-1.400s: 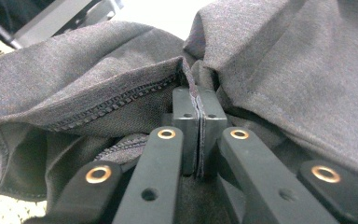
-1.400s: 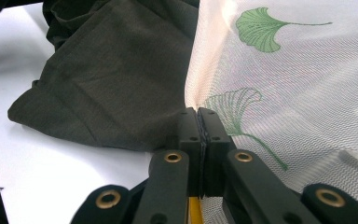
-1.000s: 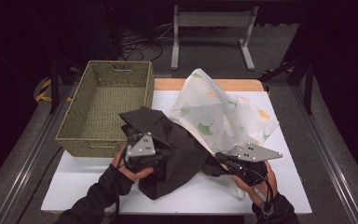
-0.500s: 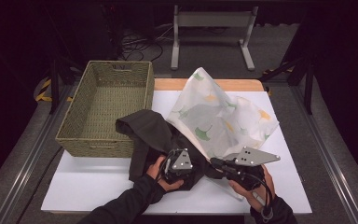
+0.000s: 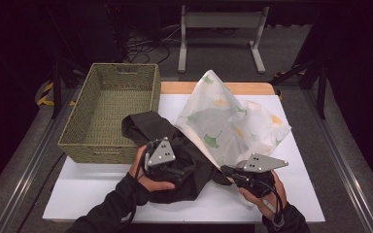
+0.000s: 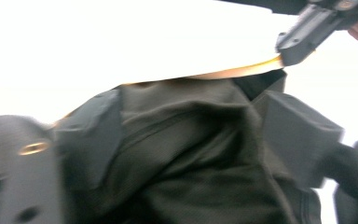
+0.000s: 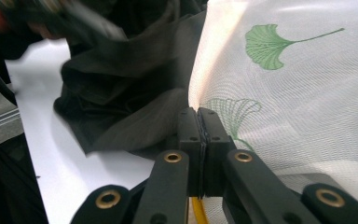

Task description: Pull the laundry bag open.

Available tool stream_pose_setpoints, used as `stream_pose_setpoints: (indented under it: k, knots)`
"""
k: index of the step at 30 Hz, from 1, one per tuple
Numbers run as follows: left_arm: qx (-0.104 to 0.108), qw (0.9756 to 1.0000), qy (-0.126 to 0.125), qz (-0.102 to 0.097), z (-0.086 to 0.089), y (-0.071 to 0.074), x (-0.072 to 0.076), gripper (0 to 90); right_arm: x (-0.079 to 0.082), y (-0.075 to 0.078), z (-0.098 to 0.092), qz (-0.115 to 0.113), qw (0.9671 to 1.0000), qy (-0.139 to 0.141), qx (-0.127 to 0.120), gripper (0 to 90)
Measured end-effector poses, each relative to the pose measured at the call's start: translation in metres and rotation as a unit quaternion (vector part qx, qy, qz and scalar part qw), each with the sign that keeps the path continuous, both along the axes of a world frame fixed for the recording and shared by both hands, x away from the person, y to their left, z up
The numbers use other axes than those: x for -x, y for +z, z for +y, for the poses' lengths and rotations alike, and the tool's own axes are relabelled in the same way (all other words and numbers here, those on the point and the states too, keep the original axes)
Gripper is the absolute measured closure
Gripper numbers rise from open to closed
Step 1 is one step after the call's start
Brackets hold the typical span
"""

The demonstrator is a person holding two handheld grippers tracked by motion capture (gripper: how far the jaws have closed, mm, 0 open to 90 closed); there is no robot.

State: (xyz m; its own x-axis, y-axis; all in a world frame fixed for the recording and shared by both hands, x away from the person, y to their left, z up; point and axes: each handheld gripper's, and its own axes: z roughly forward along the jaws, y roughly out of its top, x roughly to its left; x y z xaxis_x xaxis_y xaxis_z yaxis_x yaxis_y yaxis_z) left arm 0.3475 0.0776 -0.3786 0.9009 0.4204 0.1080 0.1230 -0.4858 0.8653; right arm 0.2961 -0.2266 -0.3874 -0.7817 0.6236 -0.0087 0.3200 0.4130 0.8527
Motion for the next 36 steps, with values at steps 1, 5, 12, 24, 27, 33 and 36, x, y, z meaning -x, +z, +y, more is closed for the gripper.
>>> stream_pose_setpoints:
  k: [1, 5, 12, 24, 27, 33, 36]
  knots:
    - [-0.005, 0.9999, 0.007, -0.005, 0.004, 0.001, -0.002, 12.9, 0.000, 0.000, 0.000, 0.000, 1.0000, 0.001, 0.000, 89.6]
    - [-0.033, 0.9985, 0.017, 0.041, 0.007, -0.010, -0.020, 5.3, 0.000, -0.001, 0.003, 0.001, 1.0000, 0.005, 0.005, 89.6]
    - [-0.171, 0.9792, -0.012, 0.108, -0.028, -0.061, -0.027, 0.5, 0.000, -0.003, 0.007, 0.005, 0.9998, 0.011, 0.013, 89.5]
    - [-0.136, 0.9857, 0.020, 0.098, -0.028, -0.074, -0.037, 46.8, -0.006, -0.009, 0.011, 0.015, 0.9997, 0.012, 0.017, 89.5]
    - [-0.122, 0.9889, 0.017, 0.083, -0.025, -0.067, -0.032, 64.7, -0.007, -0.007, 0.013, 0.011, 0.9998, 0.012, 0.010, 89.6]
    - [-0.039, 0.9958, -0.013, 0.082, -0.025, -0.034, -0.017, 70.0, -0.006, 0.010, 0.016, -0.017, 0.9996, 0.006, -0.024, 89.7]
    - [-0.023, 0.9964, -0.036, 0.074, -0.037, -0.021, -0.004, 69.8, -0.002, 0.025, 0.021, -0.037, 0.9981, 0.011, -0.049, 89.7]
